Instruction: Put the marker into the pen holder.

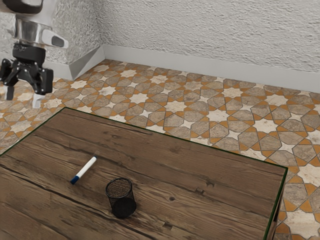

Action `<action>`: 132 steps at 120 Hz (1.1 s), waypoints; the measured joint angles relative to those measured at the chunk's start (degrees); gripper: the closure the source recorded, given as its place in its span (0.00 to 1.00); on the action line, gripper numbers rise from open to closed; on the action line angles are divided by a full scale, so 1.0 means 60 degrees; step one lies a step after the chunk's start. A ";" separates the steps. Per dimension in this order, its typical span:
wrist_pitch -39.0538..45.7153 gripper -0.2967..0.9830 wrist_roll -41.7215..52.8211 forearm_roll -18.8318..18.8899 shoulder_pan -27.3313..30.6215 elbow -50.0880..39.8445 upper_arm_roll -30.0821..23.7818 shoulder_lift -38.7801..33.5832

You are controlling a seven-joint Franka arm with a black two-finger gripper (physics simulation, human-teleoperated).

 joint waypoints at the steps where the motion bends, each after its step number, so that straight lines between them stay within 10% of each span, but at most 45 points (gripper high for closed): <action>1: 0.0237 0.23 -0.0003 0.0017 0.0029 -0.0062 0.0000 -0.0004; 25: 0.3918 0.23 -0.0111 0.0354 0.0045 -0.0338 -0.0419 0.0180; 63: 0.9976 0.23 -0.0382 0.0394 0.0722 -0.1482 -0.0548 0.4986; 89: 1.2831 0.23 -0.0647 -0.0200 0.0817 -0.5198 -0.0286 0.3407; 132: 1.4659 0.45 -0.0788 -0.0158 0.1089 -0.5747 -0.0004 0.3425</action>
